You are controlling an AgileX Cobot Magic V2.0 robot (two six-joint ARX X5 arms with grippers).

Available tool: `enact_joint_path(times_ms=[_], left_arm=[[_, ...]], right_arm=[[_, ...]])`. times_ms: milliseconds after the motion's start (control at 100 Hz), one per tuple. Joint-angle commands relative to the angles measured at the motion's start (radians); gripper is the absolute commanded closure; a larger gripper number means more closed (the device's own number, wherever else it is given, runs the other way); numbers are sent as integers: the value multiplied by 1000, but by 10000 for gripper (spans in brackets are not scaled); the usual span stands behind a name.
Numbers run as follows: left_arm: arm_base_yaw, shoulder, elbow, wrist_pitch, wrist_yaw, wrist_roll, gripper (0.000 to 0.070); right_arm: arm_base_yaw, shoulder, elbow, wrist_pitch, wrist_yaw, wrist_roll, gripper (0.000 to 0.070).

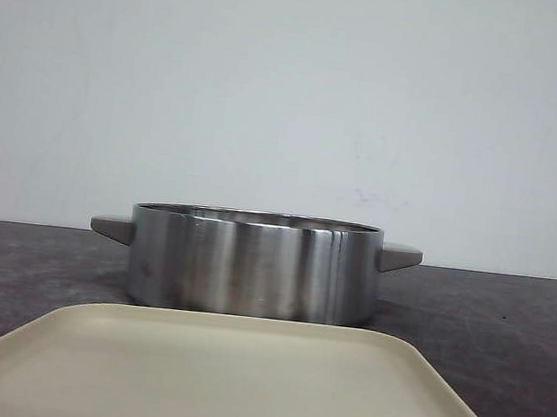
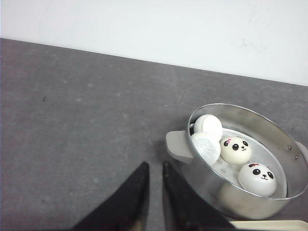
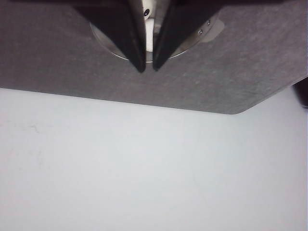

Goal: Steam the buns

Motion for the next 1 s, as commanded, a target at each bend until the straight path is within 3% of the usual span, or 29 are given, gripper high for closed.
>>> enact_joint_path(times_ms=[0,170,310,460,720,850,990], left_arm=[[-4,3,9,5,-1,1,700],[-4,3,9,5,-1,1,700],[-4,3,9,5,-1,1,700],[-4,3,9,5,-1,1,700],[-4,3,9,5,-1,1,700],[-4,3,9,5,-1,1,700],[-4,3,9,5,-1,1,700]], right_arm=[[8,6,12,12,0,11,684],[-4,-28,10,2,37,11,684],[-92,-121,-61,-25,55,7,684],[-272,-265,-256,48,48,-120,684],[-524,-573,-563,-41,-68,-134,684],[-599,-684,-626,-123,-116,-146,684],[-635,-699,-645,-164,-118,-151,684]])
